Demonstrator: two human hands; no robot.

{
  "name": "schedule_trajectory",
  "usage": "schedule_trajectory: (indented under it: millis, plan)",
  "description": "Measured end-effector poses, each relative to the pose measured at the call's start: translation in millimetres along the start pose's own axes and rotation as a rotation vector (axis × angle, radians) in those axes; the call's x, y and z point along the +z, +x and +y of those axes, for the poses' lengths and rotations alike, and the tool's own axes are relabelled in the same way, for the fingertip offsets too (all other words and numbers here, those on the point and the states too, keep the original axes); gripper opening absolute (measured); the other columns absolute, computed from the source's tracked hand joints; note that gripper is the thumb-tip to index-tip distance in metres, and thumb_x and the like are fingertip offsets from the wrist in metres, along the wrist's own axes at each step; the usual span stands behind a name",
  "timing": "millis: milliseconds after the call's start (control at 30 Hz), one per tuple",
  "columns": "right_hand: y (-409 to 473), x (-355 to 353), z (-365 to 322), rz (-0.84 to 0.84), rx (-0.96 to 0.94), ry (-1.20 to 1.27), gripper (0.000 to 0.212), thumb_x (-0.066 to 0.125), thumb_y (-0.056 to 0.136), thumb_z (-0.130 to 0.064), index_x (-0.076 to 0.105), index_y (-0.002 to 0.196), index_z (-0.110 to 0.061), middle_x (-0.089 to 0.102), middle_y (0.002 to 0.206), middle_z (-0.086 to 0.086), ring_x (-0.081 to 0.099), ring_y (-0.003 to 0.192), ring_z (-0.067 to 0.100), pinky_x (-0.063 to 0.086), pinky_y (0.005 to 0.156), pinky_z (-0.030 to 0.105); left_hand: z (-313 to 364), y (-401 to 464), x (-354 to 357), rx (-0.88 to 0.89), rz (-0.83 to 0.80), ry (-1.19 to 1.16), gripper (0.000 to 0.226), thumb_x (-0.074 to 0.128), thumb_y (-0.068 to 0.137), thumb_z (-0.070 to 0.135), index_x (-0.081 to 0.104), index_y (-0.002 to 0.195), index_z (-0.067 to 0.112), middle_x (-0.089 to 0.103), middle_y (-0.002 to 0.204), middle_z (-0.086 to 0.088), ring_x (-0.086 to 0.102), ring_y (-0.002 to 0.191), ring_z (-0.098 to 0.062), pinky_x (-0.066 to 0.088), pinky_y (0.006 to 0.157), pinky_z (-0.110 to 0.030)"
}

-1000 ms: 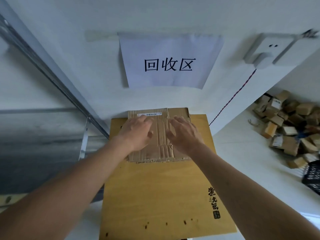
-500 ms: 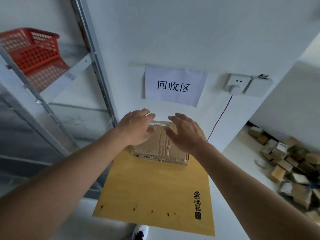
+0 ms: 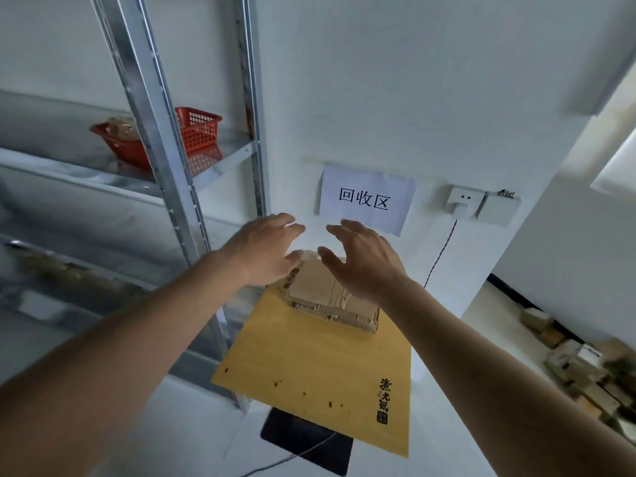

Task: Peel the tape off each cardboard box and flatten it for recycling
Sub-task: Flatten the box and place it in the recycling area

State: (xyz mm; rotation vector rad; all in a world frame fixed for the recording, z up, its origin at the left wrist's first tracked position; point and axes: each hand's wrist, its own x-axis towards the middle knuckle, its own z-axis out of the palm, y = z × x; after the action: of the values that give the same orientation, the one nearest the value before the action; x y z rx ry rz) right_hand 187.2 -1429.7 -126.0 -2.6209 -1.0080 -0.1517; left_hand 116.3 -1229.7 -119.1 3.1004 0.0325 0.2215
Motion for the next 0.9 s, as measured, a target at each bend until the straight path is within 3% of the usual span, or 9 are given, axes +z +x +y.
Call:
schedule_trajectory:
  millis: [333, 533, 667, 900]
  plan:
    - [30, -13, -124, 0.027, -0.224, -0.015, 0.061, 0.041, 0.104, -0.06, 0.042, 0.156, -0.027, 0.039, 0.164, 0.004, 0.039, 0.15, 0.026, 0.036, 0.118, 0.046, -83, -84, -61, -0.178, 0.091, 0.005, 0.057, 0.049, 0.103, 0.05, 0.045, 0.154, 0.023, 0.039, 0.161, -0.003, 0.038, 0.147, -0.024, 0.036, 0.115, -0.042]
    - [67, 2, -235, 0.031, -0.348, 0.002, 0.059, 0.042, 0.104, -0.061, 0.044, 0.153, -0.029, 0.043, 0.162, 0.003, 0.044, 0.146, 0.028, 0.042, 0.116, 0.049, -176, -147, -92, -0.26, 0.153, 0.045, 0.058, 0.052, 0.102, 0.05, 0.043, 0.153, 0.024, 0.041, 0.16, -0.002, 0.04, 0.145, -0.024, 0.038, 0.114, -0.044]
    - [91, 19, -309, 0.045, -0.418, 0.031, 0.055, 0.044, 0.104, -0.058, 0.049, 0.15, -0.029, 0.052, 0.154, 0.0, 0.053, 0.135, 0.026, 0.047, 0.109, 0.044, -244, -185, -113, -0.315, 0.15, 0.098, 0.058, 0.049, 0.103, 0.049, 0.04, 0.155, 0.024, 0.037, 0.162, -0.002, 0.036, 0.147, -0.025, 0.033, 0.117, -0.044]
    - [146, 52, -428, 0.055, -0.5, 0.058, 0.053, 0.046, 0.104, -0.053, 0.054, 0.148, -0.024, 0.057, 0.146, 0.0, 0.054, 0.133, 0.024, 0.046, 0.108, 0.041, -363, -241, -152, -0.376, 0.136, 0.156, 0.058, 0.049, 0.105, 0.046, 0.041, 0.155, 0.018, 0.038, 0.161, -0.005, 0.037, 0.147, -0.026, 0.032, 0.12, -0.044]
